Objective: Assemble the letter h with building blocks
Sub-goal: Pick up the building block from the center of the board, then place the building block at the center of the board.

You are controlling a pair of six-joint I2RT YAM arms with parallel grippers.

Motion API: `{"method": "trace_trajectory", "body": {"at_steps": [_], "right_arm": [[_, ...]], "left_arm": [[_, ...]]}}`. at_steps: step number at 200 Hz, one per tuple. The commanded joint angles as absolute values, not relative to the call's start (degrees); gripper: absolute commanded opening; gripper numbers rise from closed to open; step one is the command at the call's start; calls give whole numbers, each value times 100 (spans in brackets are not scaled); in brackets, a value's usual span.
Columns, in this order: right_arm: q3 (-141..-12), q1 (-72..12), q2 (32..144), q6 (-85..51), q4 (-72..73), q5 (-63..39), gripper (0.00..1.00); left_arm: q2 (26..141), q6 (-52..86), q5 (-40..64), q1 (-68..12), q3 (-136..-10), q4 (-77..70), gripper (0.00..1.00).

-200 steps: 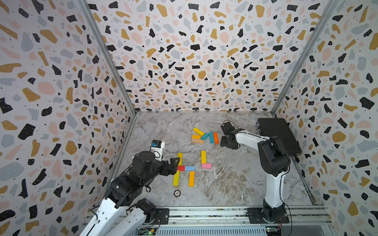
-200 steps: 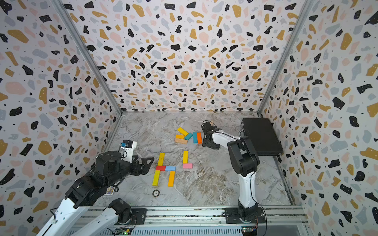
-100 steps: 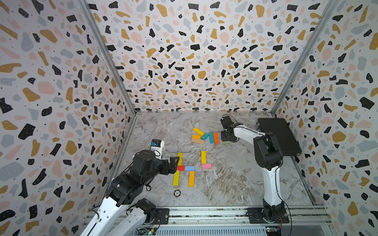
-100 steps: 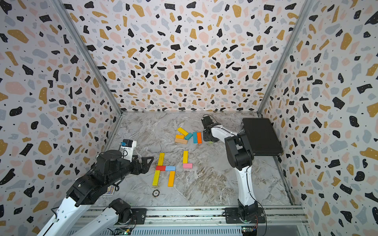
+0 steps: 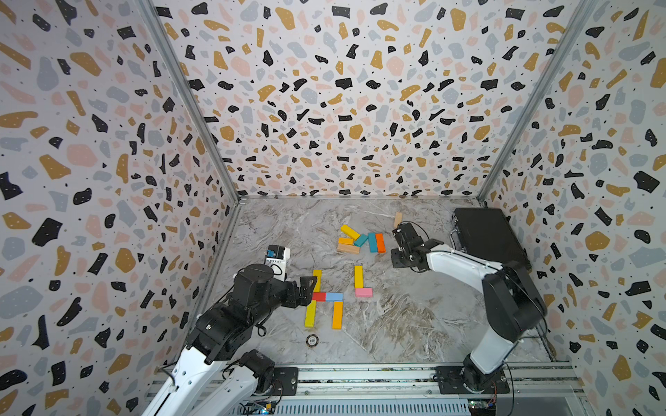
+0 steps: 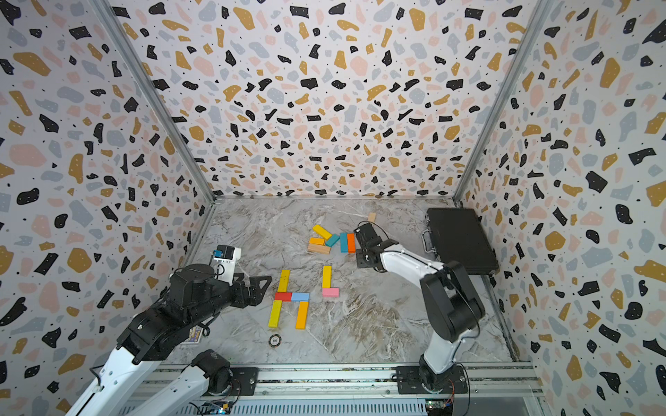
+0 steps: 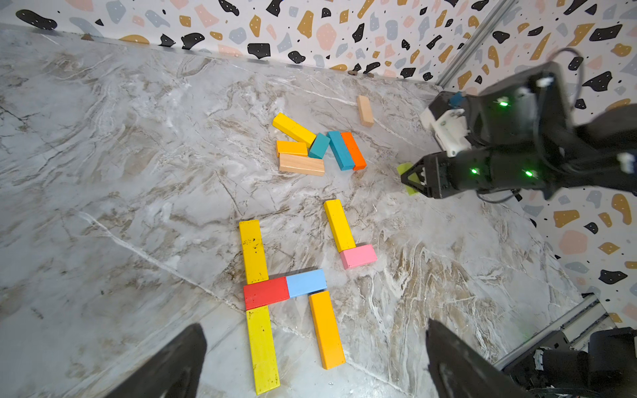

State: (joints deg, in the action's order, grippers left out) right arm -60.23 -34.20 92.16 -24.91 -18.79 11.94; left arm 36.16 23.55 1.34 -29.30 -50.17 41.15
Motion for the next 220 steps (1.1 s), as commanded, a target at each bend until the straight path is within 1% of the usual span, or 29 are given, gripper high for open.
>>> {"method": "trace_trajectory", "body": {"at_steps": [1,31,58,82,102,114,125,133,141,152,185,204,220], "right_arm": [[-5157,-3873,8441,-3093,-1720,1251,23],[-4271,-4557,7989,-3453,-1503,1023,24],[-3930,-4999,7887,-3688,-1463,1041,24],[-3782,-5282,7925,-3777,-1529,1314,25],[-3753,-5432,8038,-3826,-1595,1370,28],[-3744,-5525,8077,-3894,-1641,1447,35],[-3761,-5570,8084,-3977,-1747,1543,49],[-3770,-5610,8065,-4044,-1839,1618,58],[-3790,-5640,8028,-4092,-1944,1662,64],[-3836,-5704,7991,-4155,-2143,1753,69],[-3986,-5871,8021,-4306,-2712,1862,71],[-3967,-5867,8140,-4522,-3039,2098,69],[-3932,-5869,8215,-4882,-3360,2573,64]], "left_arm": [[3575,2323,229,-2900,-4959,3895,99],[3564,2330,314,-2900,-4948,3863,99],[3544,2334,317,-2900,-4948,3863,99],[3549,2321,308,-2900,-4948,3863,99],[3543,2325,295,-2900,-4962,3867,99],[3551,2324,291,-2894,-4957,3866,99],[3554,2323,291,-2900,-4958,3867,99],[3551,2324,290,-2900,-4961,3866,99],[3557,2322,290,-2900,-4957,3867,99],[3553,2323,290,-2900,-4957,3867,99],[3536,2328,279,-2892,-4957,3865,99],[3529,2328,279,-2892,-4957,3865,99],[3520,2323,281,-2892,-4957,3855,99]]}}
